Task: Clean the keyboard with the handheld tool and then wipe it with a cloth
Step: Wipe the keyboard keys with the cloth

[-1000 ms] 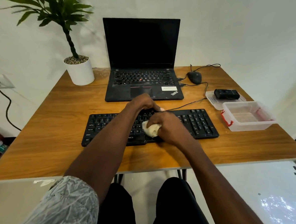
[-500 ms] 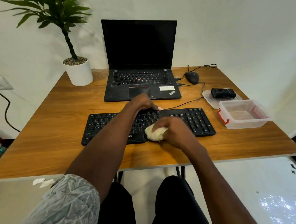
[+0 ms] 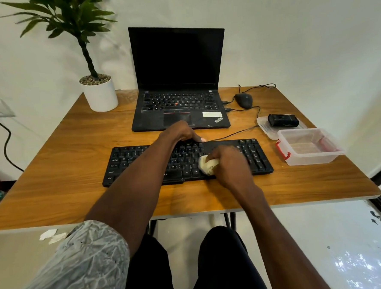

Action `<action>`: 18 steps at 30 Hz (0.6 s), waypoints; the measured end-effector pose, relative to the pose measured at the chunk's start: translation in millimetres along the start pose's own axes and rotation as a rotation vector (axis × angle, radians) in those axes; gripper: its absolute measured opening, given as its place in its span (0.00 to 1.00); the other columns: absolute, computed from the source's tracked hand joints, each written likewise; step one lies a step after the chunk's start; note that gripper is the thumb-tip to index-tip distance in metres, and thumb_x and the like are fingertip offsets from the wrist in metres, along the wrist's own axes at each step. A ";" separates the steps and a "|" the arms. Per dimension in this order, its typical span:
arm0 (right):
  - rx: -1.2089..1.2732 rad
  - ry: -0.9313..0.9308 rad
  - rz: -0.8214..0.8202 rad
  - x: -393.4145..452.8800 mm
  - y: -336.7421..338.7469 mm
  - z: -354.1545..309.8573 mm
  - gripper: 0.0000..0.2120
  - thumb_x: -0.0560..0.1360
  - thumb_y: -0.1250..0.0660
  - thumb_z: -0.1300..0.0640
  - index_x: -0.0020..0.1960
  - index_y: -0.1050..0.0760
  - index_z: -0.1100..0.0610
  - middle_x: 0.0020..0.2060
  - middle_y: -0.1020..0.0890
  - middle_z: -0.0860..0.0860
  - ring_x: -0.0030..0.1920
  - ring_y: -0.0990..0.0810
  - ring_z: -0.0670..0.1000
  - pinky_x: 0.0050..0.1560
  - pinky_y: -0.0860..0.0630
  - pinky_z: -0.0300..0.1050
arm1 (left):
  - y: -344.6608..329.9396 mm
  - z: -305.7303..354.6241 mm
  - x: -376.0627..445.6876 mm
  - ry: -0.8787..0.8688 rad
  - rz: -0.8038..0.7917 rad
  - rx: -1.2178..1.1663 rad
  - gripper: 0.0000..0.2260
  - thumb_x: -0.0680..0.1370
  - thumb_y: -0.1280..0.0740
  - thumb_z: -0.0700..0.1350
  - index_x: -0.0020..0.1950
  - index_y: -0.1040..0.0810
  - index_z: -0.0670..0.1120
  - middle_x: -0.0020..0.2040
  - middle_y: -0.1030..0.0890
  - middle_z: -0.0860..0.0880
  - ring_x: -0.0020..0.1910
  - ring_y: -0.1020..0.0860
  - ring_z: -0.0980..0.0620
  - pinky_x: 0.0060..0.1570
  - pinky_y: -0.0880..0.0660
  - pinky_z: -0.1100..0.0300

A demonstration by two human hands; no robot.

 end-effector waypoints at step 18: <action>0.098 -0.078 0.112 34.1 2.5 14.4 0.15 0.72 0.31 0.65 0.56 0.17 0.54 0.55 0.17 0.55 0.52 0.20 0.55 0.53 0.22 0.52 | 0.3 -2.5 -1.1 -0.005 0.039 0.029 0.26 0.67 0.23 0.51 0.59 0.22 0.38 0.58 0.21 0.43 0.56 0.23 0.42 0.53 0.28 0.50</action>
Point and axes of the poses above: each hand's wrist, its own x-axis towards the middle knuckle, its own y-axis out of the back of the hand, z = x × y, the point moved 8 cm from there along x, towards the middle knuckle
